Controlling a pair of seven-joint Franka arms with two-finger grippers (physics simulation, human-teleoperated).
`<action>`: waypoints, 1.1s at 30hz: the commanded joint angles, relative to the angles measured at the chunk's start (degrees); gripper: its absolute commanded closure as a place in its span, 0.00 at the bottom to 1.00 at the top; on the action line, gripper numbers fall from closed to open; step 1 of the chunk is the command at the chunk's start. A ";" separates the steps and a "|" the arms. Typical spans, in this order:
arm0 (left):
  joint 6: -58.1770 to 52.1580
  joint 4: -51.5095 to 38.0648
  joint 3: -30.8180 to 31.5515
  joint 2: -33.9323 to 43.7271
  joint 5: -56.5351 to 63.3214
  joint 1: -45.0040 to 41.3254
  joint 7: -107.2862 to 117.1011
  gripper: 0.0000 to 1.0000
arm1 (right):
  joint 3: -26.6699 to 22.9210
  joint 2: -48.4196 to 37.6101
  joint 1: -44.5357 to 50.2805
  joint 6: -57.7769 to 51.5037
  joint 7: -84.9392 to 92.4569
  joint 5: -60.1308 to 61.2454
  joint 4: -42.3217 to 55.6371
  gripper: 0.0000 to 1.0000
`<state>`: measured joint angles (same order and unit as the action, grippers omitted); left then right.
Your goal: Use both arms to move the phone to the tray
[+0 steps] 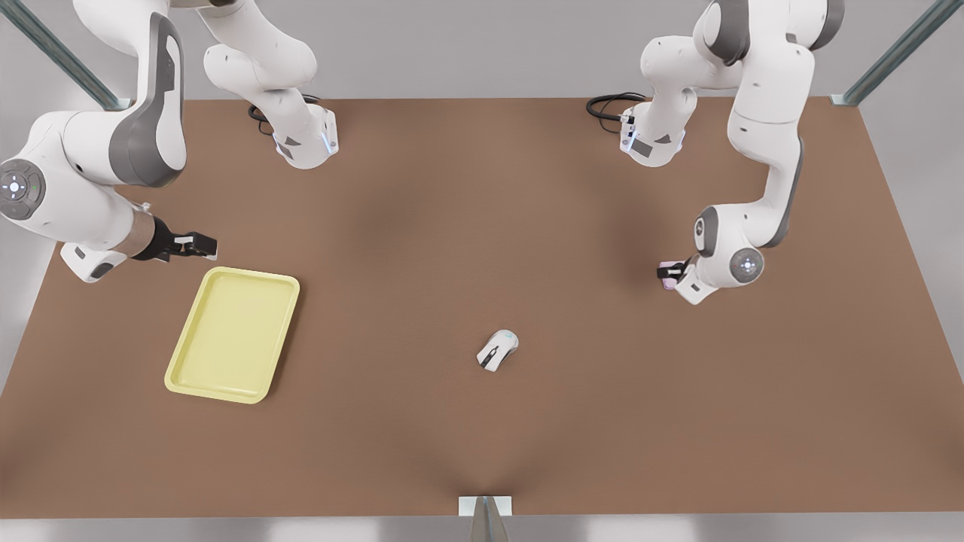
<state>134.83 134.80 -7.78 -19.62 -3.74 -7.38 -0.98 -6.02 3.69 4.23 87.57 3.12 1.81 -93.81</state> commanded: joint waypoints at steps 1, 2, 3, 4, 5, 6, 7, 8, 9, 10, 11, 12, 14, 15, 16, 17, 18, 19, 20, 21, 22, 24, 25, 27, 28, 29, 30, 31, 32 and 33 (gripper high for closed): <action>2.19 0.12 0.04 -0.50 -0.04 0.00 1.51 0.00 | -0.04 0.00 0.43 0.49 0.13 0.04 0.03 0.00; 2.63 0.12 0.04 -0.86 -0.04 0.00 1.51 0.00 | -0.04 0.18 0.52 0.67 0.13 0.04 0.03 0.00; 3.33 0.11 0.13 -1.47 -0.04 0.00 1.51 0.00 | 0.05 0.27 0.61 0.76 0.13 0.04 0.11 0.00; 3.60 0.03 0.13 -1.65 -0.04 0.00 1.51 0.00 | 0.05 0.27 0.61 1.02 0.13 0.04 0.11 0.00; 3.60 0.03 0.13 -1.56 -0.04 0.00 1.51 0.00 | 0.05 0.27 0.61 1.02 0.13 0.04 0.03 0.00; 3.51 0.03 0.13 -1.56 -0.04 0.00 1.51 0.12 | 0.05 0.27 0.61 1.02 0.13 0.04 0.03 0.00; 3.34 0.03 0.13 -1.47 -0.04 -0.09 1.51 0.30 | 0.05 0.44 0.61 1.02 0.13 0.04 0.03 0.00; 3.42 0.03 0.13 -1.47 -0.04 0.00 1.51 0.30 | 0.05 0.44 0.52 1.02 0.13 0.04 0.03 0.00; 3.34 0.03 0.13 -1.38 -0.04 -0.09 1.51 0.30 | 0.05 0.44 0.61 1.02 0.13 0.04 0.03 0.00; 3.25 0.03 0.13 -1.38 -0.04 -0.09 1.51 0.29 | 0.05 0.44 0.52 0.93 0.13 0.04 0.03 0.00; 3.07 0.03 0.13 -1.21 -0.04 0.00 1.51 0.28 | 0.05 0.35 0.52 0.93 0.13 0.04 0.03 0.00; 2.46 -0.24 0.22 -0.42 -0.04 -0.09 2.21 0.28 | 0.05 0.27 0.52 0.76 0.13 0.04 0.03 0.00; -0.44 -1.99 0.66 2.04 -0.30 -4.83 7.74 0.28 | 0.05 0.18 0.34 0.49 0.13 0.04 0.03 0.00; -1.14 -4.01 1.97 1.96 -0.30 -7.30 12.92 0.28 | 0.05 0.18 0.25 0.49 0.13 0.04 0.03 0.00; -1.94 -6.47 4.96 1.52 -0.66 -9.05 20.21 0.28 | 0.05 0.18 0.08 0.40 0.13 0.04 0.03 0.00; -3.16 -10.51 8.83 0.20 -0.66 -10.64 30.23 0.28 | -0.04 0.18 -0.01 0.14 0.13 0.04 0.03 0.00; -5.09 -15.52 10.94 -1.73 -0.66 -13.70 38.14 0.28 | -0.13 0.18 -0.01 0.14 0.22 0.04 0.03 0.00; -9.84 -20.01 10.94 -2.00 -0.74 -17.75 43.07 0.28 | -0.13 0.18 -0.01 0.14 0.22 0.04 -0.06 0.00; -13.18 -25.89 10.94 -4.54 -1.18 -22.41 49.13 0.28 | -0.13 0.18 0.08 0.23 0.22 0.04 0.03 0.00; -17.66 -35.11 10.85 -9.55 -1.18 -27.07 56.08 0.28 | -0.13 0.18 0.08 0.23 0.22 0.04 -0.15 0.00; -22.06 -45.39 10.86 -14.73 -1.27 -31.37 62.40 0.28 | -0.13 0.18 0.08 0.32 0.22 0.04 -0.24 0.00; -24.97 -58.50 10.94 -23.26 -1.80 -39.02 70.76 0.28 | -0.13 0.18 -0.01 0.23 0.22 0.04 -0.41 0.00; -24.79 -62.02 10.94 -25.64 -2.33 -41.22 71.99 0.28 | -0.13 0.00 -0.01 0.14 0.22 0.04 -0.41 0.00; -22.24 -62.55 10.94 -27.75 -2.33 -43.33 72.08 0.28 | -0.13 0.09 0.17 0.23 0.22 0.04 -0.41 0.00; -21.28 -62.55 10.94 -27.93 -2.24 -43.68 72.08 0.28 | -0.04 0.09 0.25 0.32 0.22 0.04 -0.41 0.00; -21.10 -62.38 10.94 -28.28 -2.15 -43.68 71.47 0.28 | -0.04 0.09 0.26 0.23 0.22 0.04 -0.41 0.00; -20.39 -61.58 10.94 -28.54 -1.97 -43.68 70.59 0.28 | -0.04 0.18 0.25 0.32 0.22 0.04 -0.59 0.00; -18.90 -61.67 10.94 -29.68 -2.15 -44.30 70.59 0.28 | -0.04 0.27 0.43 0.58 0.22 0.04 -0.59 0.00; -17.85 -61.67 10.94 -30.21 -2.15 -44.30 70.59 0.28 | -0.04 0.35 0.52 0.76 0.22 0.04 -0.68 0.00; -17.41 -61.76 10.94 -30.74 -2.06 -44.39 70.50 0.28 | 0.05 0.44 0.69 0.84 0.13 0.04 -0.85 0.00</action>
<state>116.65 73.06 3.17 -50.02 -5.55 -51.68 41.43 -5.95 4.10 4.73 88.09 3.27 1.81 -94.56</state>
